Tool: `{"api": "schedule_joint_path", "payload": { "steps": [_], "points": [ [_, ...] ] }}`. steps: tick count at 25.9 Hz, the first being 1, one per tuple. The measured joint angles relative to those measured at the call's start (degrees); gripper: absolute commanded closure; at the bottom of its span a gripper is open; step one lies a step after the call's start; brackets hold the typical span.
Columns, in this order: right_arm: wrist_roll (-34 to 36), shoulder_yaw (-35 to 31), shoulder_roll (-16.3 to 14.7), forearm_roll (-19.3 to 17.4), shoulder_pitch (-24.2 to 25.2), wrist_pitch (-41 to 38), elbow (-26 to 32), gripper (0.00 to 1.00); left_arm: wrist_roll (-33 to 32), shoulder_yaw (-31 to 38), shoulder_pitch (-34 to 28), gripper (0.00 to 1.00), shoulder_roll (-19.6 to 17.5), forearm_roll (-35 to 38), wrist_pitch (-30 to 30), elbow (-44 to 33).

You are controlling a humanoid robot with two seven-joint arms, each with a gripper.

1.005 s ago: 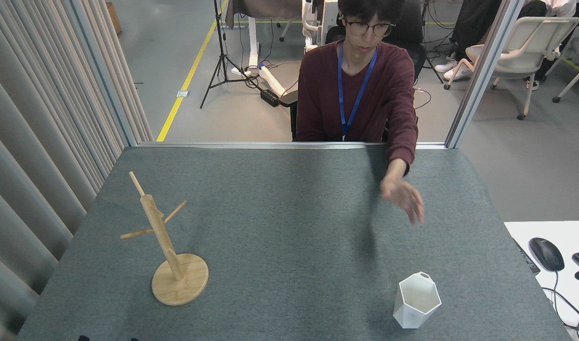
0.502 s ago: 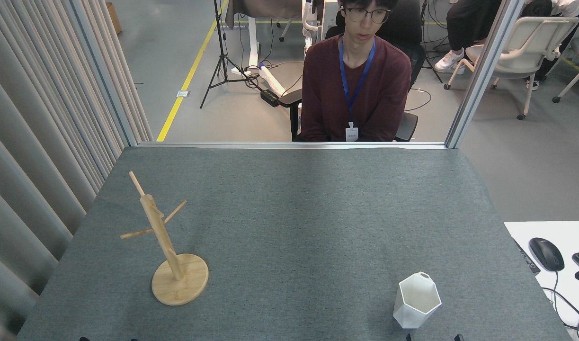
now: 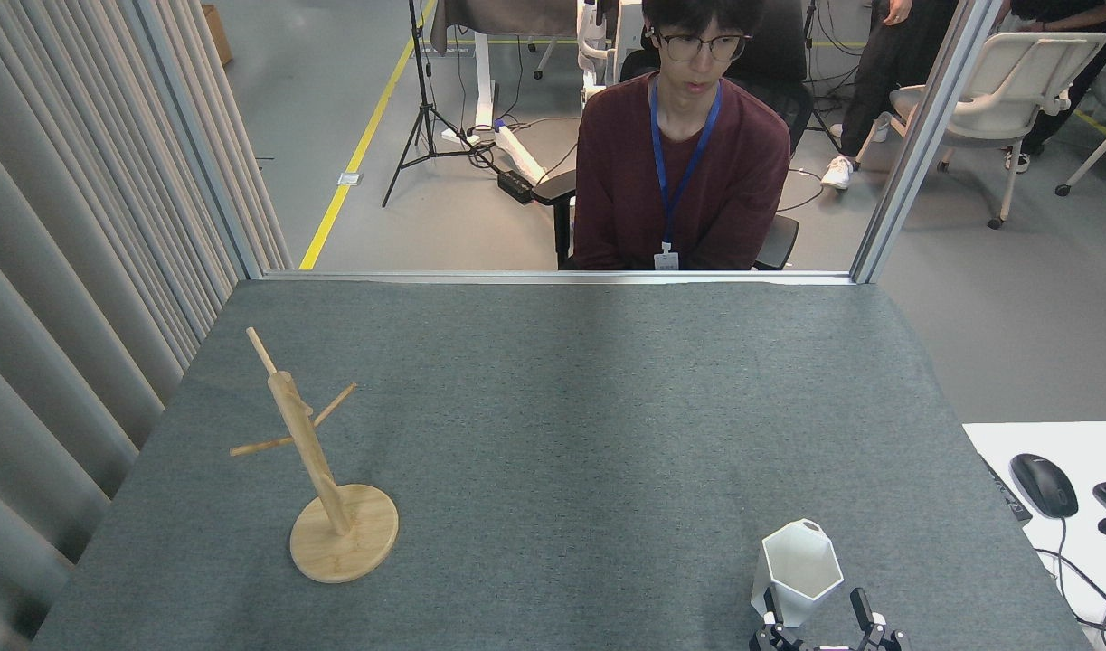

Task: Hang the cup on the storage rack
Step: 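Reach the right gripper to the white hexagonal cup and grasp it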

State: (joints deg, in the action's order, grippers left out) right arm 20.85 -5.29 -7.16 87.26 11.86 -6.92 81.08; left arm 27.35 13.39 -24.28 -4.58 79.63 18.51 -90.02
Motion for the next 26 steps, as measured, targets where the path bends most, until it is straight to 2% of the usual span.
{"api": "schedule_joint_path", "payload": {
  "steps": [14, 15, 16, 17, 18, 19, 21, 26],
  "points": [
    [0.0, 0.5, -1.2, 0.2, -6.6, 0.0, -8.3, 0.01, 0.0, 0.4, 0.2, 0.01, -0.1, 0.0, 0.0, 0.0],
    [0.0, 0.5, -1.2, 0.4, -6.8, 0.0, -8.6, 0.04, 0.0, 0.5, 0.3, 0.01, -0.1, 0.0, 0.0, 0.0],
    [0.0, 0.6, -1.2, 0.7, -7.0, 0.0, -8.8, 0.17, 0.0, 0.5, 0.3, 0.01, -0.1, 0.0, 0.0, 0.0],
    [0.0, 0.6, -1.1, 1.2, -7.2, 0.0, -9.0, 0.37, 0.0, 0.5, 0.3, 0.01, -0.1, 0.0, 0.0, 0.0],
    [0.1, 0.6, -1.0, 1.8, -7.3, 0.0, -9.1, 0.50, 0.0, 0.6, 0.3, 0.01, -0.1, 0.0, 0.0, 0.0],
    [0.1, 0.6, -0.9, 2.3, -7.4, 0.0, -9.3, 0.57, 0.0, 0.6, 0.4, 0.01, -0.1, 0.0, 0.0, 0.0],
    [0.2, 0.6, -0.8, 3.2, -7.5, 0.0, -9.4, 0.63, 0.0, 0.6, 0.4, 0.01, -0.1, 0.0, 0.0, 0.0],
    [0.6, 0.4, -0.3, 3.8, -7.6, -0.1, -6.2, 0.64, 0.0, 0.2, 0.6, 0.01, 0.0, 0.1, 0.1, -0.3]
  ]
}}
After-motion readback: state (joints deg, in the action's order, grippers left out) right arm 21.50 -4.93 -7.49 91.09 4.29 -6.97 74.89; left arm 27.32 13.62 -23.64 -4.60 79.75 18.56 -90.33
